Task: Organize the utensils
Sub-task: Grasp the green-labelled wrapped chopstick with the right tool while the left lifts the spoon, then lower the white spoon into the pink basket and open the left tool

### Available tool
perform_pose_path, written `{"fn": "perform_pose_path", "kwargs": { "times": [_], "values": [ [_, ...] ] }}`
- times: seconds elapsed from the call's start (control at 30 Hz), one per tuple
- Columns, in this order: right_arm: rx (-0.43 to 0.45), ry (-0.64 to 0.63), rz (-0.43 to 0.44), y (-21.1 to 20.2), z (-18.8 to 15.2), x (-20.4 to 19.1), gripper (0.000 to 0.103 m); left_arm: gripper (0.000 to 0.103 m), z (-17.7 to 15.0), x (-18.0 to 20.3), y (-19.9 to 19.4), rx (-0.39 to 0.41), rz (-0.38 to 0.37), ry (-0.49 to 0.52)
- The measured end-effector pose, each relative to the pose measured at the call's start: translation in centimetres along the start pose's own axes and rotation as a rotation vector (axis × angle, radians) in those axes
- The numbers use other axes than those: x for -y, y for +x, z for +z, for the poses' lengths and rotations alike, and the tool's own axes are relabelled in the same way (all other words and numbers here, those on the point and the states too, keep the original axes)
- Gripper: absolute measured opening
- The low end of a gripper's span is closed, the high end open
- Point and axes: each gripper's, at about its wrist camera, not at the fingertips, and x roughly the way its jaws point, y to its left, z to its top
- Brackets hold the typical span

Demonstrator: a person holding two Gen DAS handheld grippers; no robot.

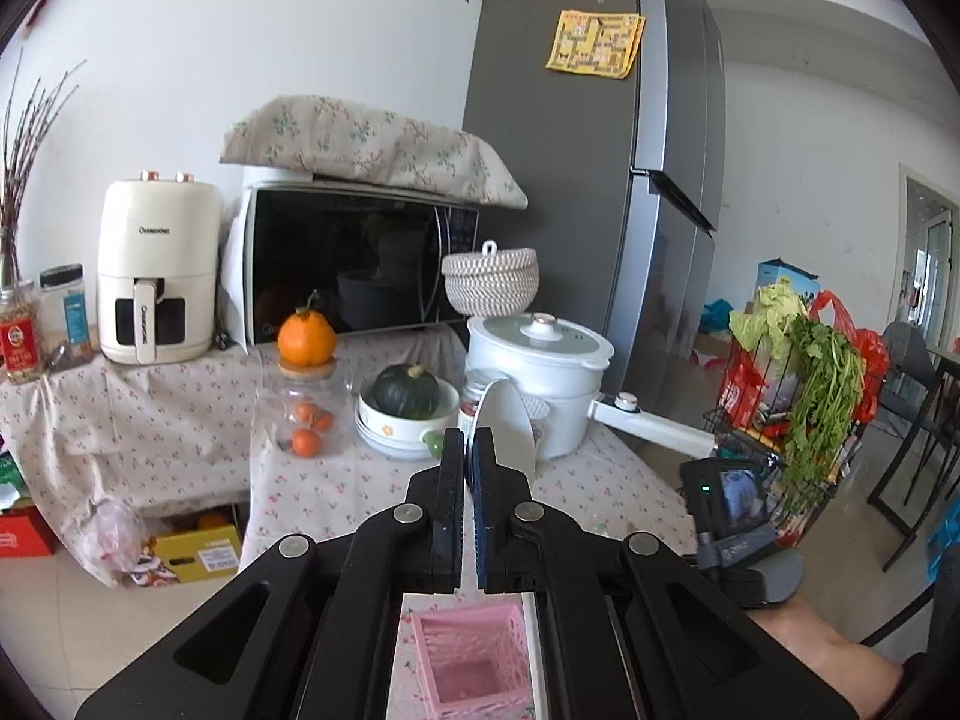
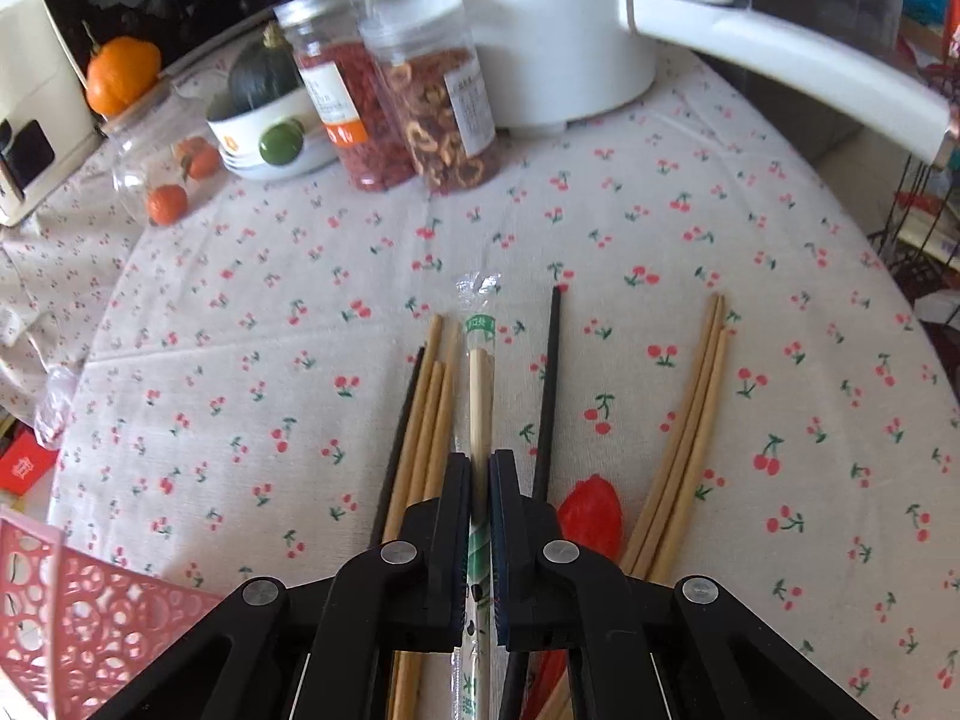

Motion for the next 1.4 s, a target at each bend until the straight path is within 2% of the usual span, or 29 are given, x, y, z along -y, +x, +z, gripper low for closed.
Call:
{"fn": "perform_pose_path", "kwargs": {
  "times": [0.1,0.2,0.57,0.77,0.97,1.0,1.07,1.13,1.2,1.3,1.4],
  "values": [
    [0.054,-0.011,0.008,-3.1,-0.5,-0.2,0.003,0.002,-0.9,0.2,0.9,0.054,0.032,0.036],
    [0.097,-0.010,0.024,-5.6,-1.2,0.0,0.003,0.002,-2.1,0.4,2.2,0.074,0.076,0.087],
    [0.267,-0.042,0.029,-11.8,-3.2,-0.2,0.003,0.002,-5.7,-0.7,5.0,0.015,0.085,0.105],
    [0.331,-0.067,0.029,-12.6,-4.2,-1.5,0.003,0.004,-6.6,-0.4,6.0,-0.135,0.049,0.117],
    [0.417,-0.037,0.050,-13.4,-4.1,-3.1,0.003,0.009,-6.5,-1.2,5.4,-0.276,0.001,0.080],
    [0.431,-0.029,0.055,-13.6,-4.0,-3.4,0.003,0.011,-6.4,-1.4,5.3,-0.294,-0.004,0.073],
    [0.461,-0.009,0.073,-13.7,-3.7,-4.2,0.003,0.023,-6.3,-1.7,4.8,-0.332,-0.019,0.065],
    [0.497,0.009,0.090,-14.0,-3.4,-5.3,0.003,0.044,-6.1,-2.0,4.2,-0.352,-0.024,0.059],
    [0.532,0.021,0.107,-14.3,-3.2,-6.4,0.003,0.054,-5.7,-2.5,3.5,-0.369,-0.027,0.054],
    [0.593,0.036,0.113,-14.7,-2.8,-8.3,0.004,0.058,-5.2,-3.5,2.4,-0.396,-0.012,0.046],
    [0.648,0.060,0.112,-14.6,-2.5,-9.8,0.004,0.063,-5.1,-5.0,1.8,-0.456,0.037,0.008]
  ]
}}
